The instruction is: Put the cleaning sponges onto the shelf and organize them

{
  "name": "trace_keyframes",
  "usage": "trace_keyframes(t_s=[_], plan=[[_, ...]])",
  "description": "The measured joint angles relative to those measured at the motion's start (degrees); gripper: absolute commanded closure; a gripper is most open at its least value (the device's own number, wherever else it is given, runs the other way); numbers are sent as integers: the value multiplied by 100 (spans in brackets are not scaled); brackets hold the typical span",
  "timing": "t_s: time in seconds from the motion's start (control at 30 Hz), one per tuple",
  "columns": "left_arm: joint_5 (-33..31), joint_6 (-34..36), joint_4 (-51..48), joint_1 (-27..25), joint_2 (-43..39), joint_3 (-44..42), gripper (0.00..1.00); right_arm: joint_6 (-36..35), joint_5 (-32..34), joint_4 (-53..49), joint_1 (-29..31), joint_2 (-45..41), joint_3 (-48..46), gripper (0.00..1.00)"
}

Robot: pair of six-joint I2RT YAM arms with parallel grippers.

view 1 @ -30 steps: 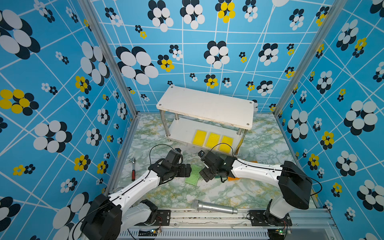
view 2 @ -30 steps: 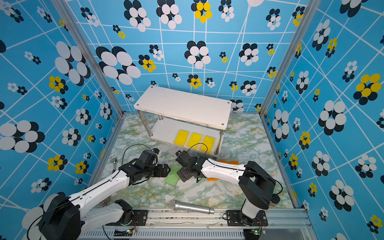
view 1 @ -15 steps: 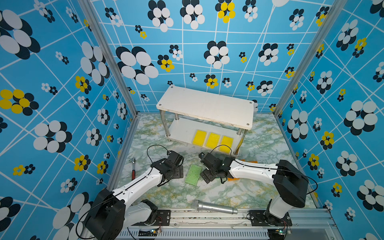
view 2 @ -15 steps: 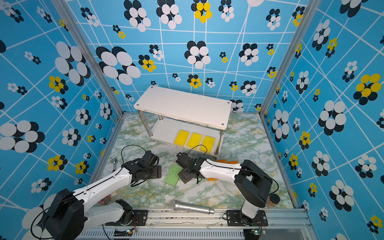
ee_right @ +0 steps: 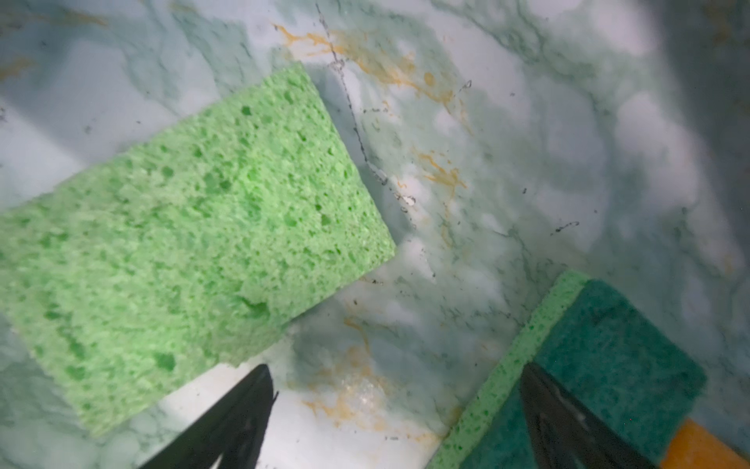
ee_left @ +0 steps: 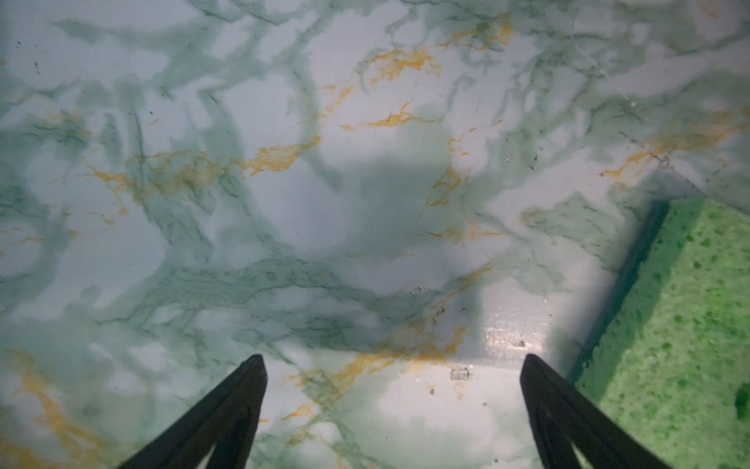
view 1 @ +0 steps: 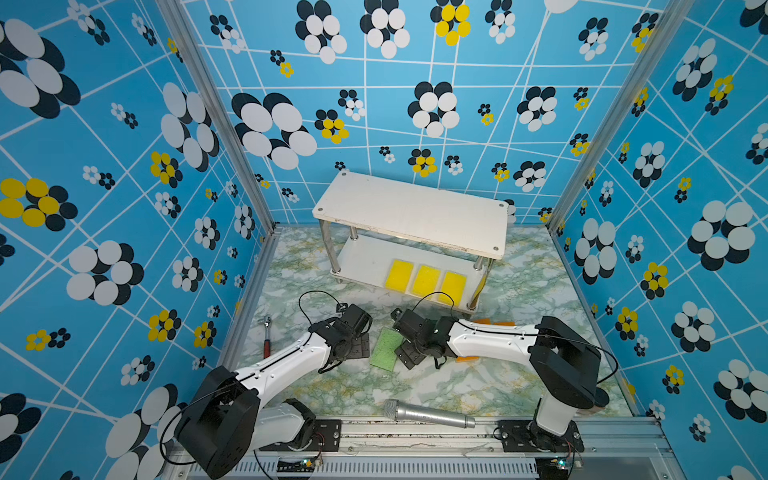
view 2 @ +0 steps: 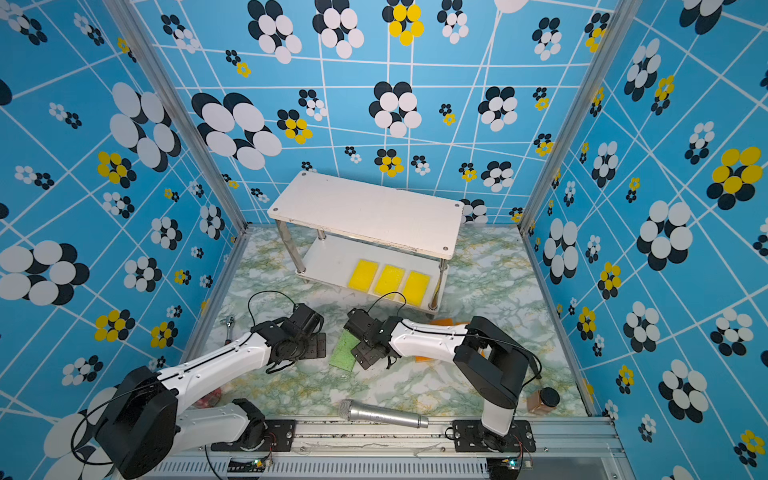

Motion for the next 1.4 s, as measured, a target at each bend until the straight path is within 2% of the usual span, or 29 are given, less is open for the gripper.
trace_keyframes(t_s=[0.6, 1.4], plan=[[59, -74, 439, -175, 999, 234, 1, 26, -2, 243, 0, 258, 85, 3], [57, -63, 527, -260, 1134, 337, 1, -162, -94, 997, 0, 50, 83, 3]])
